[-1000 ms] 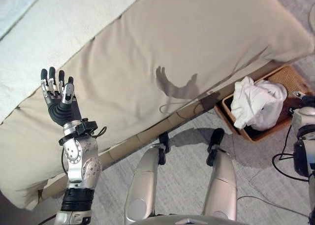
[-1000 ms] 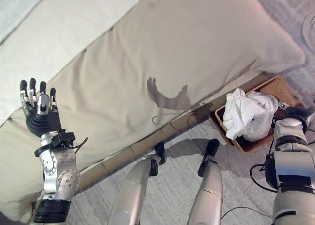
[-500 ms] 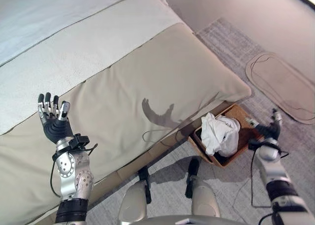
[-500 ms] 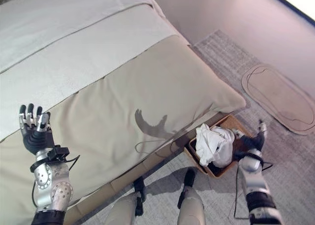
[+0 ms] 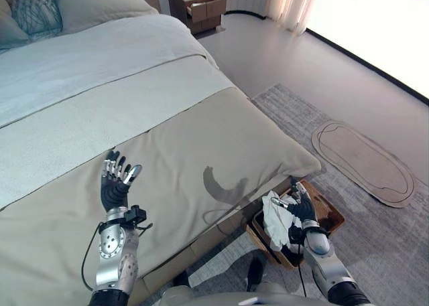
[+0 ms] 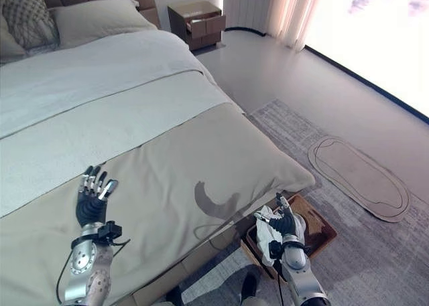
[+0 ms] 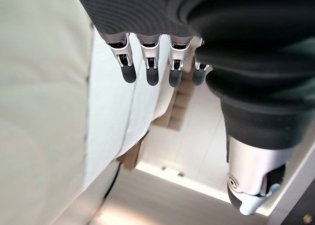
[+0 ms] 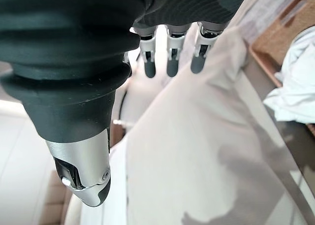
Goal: Pick up clothes into the bucket
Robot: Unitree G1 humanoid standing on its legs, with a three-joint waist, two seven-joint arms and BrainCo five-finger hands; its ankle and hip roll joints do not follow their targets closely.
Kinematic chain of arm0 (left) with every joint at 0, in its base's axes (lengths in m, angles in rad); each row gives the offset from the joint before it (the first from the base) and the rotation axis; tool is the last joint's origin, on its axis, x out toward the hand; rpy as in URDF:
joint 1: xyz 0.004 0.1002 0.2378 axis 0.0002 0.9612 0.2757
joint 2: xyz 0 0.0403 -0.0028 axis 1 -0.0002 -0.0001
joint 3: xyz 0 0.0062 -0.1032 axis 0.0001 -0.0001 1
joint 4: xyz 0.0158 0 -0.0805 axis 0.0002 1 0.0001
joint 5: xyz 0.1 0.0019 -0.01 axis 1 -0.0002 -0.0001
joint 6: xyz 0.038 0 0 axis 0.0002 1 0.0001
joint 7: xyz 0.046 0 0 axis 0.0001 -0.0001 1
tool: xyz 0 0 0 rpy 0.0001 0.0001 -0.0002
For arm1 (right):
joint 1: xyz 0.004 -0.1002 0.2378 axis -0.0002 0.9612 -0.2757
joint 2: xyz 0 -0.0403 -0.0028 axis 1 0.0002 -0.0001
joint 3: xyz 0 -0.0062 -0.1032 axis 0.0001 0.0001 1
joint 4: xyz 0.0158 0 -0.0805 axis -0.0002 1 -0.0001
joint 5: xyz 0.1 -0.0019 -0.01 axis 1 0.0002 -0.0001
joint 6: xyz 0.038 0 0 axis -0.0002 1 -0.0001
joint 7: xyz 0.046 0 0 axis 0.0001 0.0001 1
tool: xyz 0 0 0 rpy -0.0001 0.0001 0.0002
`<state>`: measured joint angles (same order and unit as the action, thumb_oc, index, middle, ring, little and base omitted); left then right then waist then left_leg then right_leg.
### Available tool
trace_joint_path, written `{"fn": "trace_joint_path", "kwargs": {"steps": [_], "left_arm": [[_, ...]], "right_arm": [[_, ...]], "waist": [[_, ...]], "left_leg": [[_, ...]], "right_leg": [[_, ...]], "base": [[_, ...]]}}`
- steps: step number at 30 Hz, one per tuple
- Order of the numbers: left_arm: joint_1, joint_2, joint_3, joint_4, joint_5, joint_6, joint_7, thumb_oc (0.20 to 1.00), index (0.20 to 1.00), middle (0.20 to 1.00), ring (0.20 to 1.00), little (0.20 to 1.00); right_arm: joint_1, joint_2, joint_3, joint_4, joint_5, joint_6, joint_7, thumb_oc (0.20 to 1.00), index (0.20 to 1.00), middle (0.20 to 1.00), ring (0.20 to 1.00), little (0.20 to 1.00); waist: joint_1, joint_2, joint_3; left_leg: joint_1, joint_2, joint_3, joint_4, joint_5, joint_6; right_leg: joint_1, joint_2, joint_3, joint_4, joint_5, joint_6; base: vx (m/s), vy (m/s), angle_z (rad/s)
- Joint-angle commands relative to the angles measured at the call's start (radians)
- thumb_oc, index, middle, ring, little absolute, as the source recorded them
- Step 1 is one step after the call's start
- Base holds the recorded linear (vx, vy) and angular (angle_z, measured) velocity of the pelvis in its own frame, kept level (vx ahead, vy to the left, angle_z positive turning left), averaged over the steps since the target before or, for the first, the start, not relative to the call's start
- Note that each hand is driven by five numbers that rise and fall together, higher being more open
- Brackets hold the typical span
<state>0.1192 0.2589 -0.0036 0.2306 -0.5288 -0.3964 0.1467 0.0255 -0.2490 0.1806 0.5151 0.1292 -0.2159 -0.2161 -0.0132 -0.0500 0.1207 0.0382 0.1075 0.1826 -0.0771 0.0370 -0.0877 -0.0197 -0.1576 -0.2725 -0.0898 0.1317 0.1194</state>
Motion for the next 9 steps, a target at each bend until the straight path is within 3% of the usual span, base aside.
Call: {"fn": "trace_joint_path", "kwargs": {"steps": [1, 9], "left_arm": [[-0.002, 0.020, -0.023, 0.045, 0.067, -0.009, -0.024, 1.000, 1.000, 1.000, 1.000, 1.000], [0.012, 0.004, -0.052, 0.065, 0.069, 0.005, -0.031, 1.000, 1.000, 1.000, 1.000, 1.000]], "right_arm": [[-0.010, -0.012, 0.016, -0.011, -0.020, -0.038, 0.011, 1.000, 1.000, 1.000, 1.000, 1.000], [-0.015, -0.001, 0.017, 0.015, 0.006, -0.034, 0.002, 1.000, 1.000, 1.000, 1.000, 1.000]], "waist": [[-0.007, -0.001, -0.016], [-0.002, -0.002, -0.028]], "left_leg": [[-0.027, 0.063, -0.057, -0.010, 0.057, -0.044], [-0.001, 0.064, -0.063, -0.007, 0.047, -0.040]], "right_leg": [[0.027, -0.064, 0.027, 0.025, -0.011, 0.093], [0.053, -0.062, 0.028, 0.031, -0.022, 0.091]], "base": [[0.05, 0.008, -0.02], [0.02, 0.003, 0.00]]}}
